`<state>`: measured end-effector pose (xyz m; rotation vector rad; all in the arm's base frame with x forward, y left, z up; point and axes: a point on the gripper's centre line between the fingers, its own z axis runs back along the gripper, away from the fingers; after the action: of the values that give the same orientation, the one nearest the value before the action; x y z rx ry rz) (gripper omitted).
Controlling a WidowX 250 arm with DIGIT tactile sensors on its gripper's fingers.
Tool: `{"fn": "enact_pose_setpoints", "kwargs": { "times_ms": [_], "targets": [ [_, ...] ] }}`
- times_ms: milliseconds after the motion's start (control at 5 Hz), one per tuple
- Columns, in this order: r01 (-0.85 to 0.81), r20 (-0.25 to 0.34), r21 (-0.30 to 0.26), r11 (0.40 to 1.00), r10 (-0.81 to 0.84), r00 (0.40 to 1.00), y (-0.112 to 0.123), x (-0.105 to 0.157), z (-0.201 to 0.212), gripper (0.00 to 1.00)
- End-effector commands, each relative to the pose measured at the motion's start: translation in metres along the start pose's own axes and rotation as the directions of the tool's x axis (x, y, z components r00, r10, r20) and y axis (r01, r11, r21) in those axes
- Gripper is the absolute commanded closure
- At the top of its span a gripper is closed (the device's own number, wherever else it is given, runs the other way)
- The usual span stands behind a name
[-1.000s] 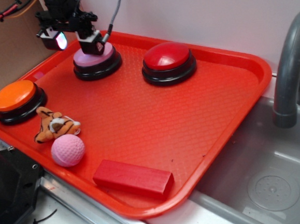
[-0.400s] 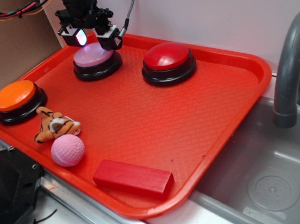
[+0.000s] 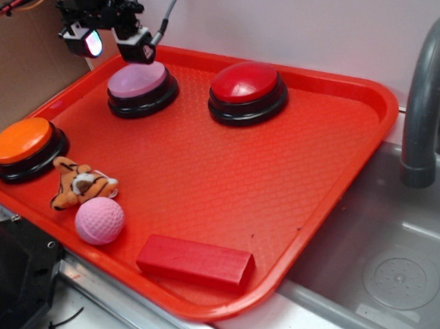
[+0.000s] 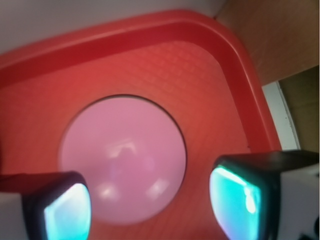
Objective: Push the pink button.
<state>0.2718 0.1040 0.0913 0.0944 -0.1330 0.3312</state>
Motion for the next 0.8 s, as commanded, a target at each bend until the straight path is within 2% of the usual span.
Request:
{"fn": "enact_pose_setpoints", "kwargs": {
  "times_ms": [0,600],
  "targets": [
    [-0.025,0.083,0.003,1.0,0.025,0.996,0.016,-0.001,0.041,0.0],
    [-0.05,0.089,0.003,0.999,0.05,0.995,0.014,-0.01,0.065,0.0]
  ]
}}
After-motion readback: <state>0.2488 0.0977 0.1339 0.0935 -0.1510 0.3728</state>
